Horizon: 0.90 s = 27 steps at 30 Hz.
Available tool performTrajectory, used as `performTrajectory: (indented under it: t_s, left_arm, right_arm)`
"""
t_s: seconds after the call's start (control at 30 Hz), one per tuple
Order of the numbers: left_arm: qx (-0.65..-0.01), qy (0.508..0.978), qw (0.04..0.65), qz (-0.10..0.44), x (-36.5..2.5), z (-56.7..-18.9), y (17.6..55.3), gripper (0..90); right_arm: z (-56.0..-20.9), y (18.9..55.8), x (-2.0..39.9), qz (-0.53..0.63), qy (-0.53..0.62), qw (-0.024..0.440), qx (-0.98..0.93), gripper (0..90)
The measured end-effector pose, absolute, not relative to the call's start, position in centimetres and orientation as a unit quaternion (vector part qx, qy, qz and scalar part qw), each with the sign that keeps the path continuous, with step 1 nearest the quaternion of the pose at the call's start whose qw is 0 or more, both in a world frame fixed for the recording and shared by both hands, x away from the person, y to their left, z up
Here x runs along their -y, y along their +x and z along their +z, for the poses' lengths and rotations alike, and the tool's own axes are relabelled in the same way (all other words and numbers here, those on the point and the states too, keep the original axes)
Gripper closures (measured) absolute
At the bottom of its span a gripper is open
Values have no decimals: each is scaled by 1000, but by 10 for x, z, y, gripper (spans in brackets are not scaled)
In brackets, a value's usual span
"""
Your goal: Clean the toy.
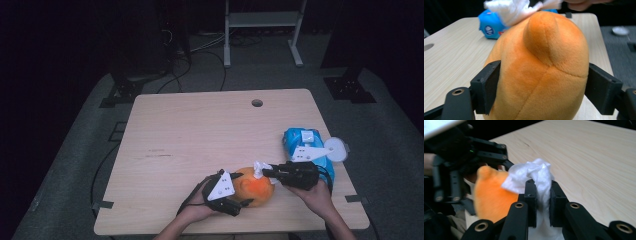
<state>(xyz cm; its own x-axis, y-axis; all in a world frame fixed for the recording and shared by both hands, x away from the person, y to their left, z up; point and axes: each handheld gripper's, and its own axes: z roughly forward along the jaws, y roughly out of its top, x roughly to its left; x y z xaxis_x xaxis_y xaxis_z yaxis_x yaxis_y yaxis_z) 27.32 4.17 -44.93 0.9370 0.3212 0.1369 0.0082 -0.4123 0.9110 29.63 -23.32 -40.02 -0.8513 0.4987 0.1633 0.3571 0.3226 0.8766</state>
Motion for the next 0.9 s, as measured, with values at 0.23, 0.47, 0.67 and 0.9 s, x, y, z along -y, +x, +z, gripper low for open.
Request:
performTrajectory:
  t_s: [0.23,0.47,0.67,0.9]
  left_arm:
    - [-143,823,528,152,-37,-445,275,238]
    - [-155,818,536,142,-43,-447,277,233]
    - [-186,803,552,123,-47,-449,286,228]
    - [-175,807,550,126,-45,-451,283,221]
  right_arm:
    - [-383,277,199,550,199,43,-810,789]
    - [-385,278,190,534,194,62,-820,789]
    - [-389,282,211,525,222,69,-818,789]
    - [-388,269,170,515,169,62,-838,790]
